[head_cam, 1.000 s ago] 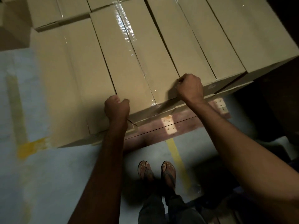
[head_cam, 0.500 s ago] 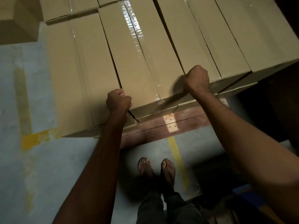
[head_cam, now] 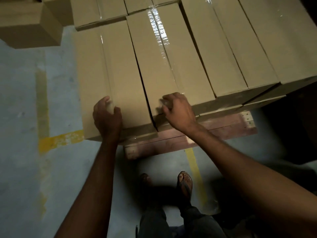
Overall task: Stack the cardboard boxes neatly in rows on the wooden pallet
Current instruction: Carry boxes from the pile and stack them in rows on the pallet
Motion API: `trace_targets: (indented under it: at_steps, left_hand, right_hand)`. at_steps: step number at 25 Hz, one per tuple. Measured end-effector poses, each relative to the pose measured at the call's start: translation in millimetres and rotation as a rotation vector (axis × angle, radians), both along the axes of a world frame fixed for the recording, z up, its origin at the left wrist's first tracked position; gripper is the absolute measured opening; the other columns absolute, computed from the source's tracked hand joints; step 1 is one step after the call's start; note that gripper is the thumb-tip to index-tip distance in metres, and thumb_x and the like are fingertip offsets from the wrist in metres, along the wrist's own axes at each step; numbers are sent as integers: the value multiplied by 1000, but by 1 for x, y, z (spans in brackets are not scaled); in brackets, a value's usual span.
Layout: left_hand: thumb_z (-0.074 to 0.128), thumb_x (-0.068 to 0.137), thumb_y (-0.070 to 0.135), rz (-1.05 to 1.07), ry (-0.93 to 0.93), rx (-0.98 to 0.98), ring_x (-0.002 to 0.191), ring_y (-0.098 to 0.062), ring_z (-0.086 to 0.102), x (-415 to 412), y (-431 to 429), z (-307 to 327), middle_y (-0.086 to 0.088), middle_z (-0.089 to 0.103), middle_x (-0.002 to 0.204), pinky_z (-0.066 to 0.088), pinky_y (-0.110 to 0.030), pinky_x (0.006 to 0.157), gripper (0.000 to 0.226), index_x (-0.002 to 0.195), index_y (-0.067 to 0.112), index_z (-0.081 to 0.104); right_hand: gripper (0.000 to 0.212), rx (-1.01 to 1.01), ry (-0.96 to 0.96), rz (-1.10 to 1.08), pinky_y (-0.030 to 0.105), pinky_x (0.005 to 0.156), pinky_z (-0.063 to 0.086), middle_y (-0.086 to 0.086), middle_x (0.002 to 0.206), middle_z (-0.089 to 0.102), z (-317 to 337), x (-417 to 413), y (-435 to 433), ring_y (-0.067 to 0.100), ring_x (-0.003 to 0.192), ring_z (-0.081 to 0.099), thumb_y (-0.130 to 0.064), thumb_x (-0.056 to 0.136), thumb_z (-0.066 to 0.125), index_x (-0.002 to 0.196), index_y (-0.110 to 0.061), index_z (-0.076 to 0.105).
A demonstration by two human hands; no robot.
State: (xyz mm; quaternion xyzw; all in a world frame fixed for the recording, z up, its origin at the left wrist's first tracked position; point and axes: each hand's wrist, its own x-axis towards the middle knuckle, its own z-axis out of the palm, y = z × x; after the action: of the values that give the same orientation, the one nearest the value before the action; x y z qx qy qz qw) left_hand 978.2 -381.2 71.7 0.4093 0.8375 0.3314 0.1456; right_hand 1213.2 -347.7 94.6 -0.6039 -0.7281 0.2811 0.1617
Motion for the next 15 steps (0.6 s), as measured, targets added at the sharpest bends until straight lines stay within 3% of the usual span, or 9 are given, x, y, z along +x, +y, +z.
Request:
trace_targets:
  at_steps: [2, 4, 5, 7, 9, 11, 13, 15]
  left_hand:
    - [68, 85, 21, 125, 26, -27, 134, -31, 49, -35, -10, -7, -8, 54, 145, 38, -40, 110, 58, 141, 17, 56]
    - [68, 89, 26, 131, 31, -73, 139, -34, 45, -61, -16, -15, -10, 49, 150, 37, -46, 113, 60, 145, 15, 51]
    - [67, 91, 28, 81, 48, -73, 139, -35, 45, -68, -17, -19, -12, 49, 150, 37, -47, 113, 58, 146, 13, 51]
    - [61, 94, 36, -68, 139, -32, 138, -35, 46, -70, -19, -25, -15, 52, 148, 38, -47, 113, 57, 144, 10, 53]
    - [55, 95, 48, -274, 242, -1, 141, -33, 44, -62, -22, -31, -13, 52, 150, 37, -48, 115, 61, 145, 12, 53]
    - [54, 93, 62, -580, 293, -27, 147, -27, 38, -52, -27, -34, -7, 46, 156, 32, -47, 117, 73, 152, 20, 46]
    - [59, 86, 72, -860, 406, -86, 150, -25, 31, -56, -28, -41, -3, 38, 162, 28, -48, 117, 86, 155, 26, 40]
    - [69, 83, 64, -993, 546, -97, 151, -27, 29, -71, -24, -54, 0, 34, 165, 30, -49, 114, 85, 155, 30, 39]
  right_hand:
    - [37, -32, 53, 46, 37, 92, 46, 5, 118, 64, -8, -27, -19, 22, 112, 53, -40, 93, 68, 121, -18, 68]
    - [18, -135, 181, -143, 34, 79, 47, -2, 99, 66, -30, -55, -53, 17, 95, 57, -40, 94, 64, 97, -23, 68]
    - [15, -272, 315, -342, 33, 75, 48, -2, 90, 67, -45, -70, -70, 17, 86, 59, -35, 95, 61, 88, -23, 65]
    - [16, -733, 693, -866, 32, 68, 46, 3, 81, 65, -84, -96, -90, 19, 74, 58, -24, 99, 57, 85, -18, 62]
    - [23, -1073, 961, -1156, 31, 64, 46, 6, 80, 62, -129, -115, -102, 20, 71, 56, -26, 103, 50, 86, -14, 60]
    - [30, -1189, 1085, -1379, 31, 78, 52, 9, 90, 60, -167, -132, -112, 23, 83, 60, -36, 104, 47, 93, -10, 58]
    - [36, -1186, 1143, -1473, 35, 100, 50, 12, 112, 58, -203, -155, -116, 26, 107, 61, -40, 106, 40, 112, -9, 56]
    - [39, -1076, 1323, -1397, 39, 98, 52, 15, 128, 58, -225, -177, -99, 25, 108, 63, -35, 108, 28, 126, -10, 52]
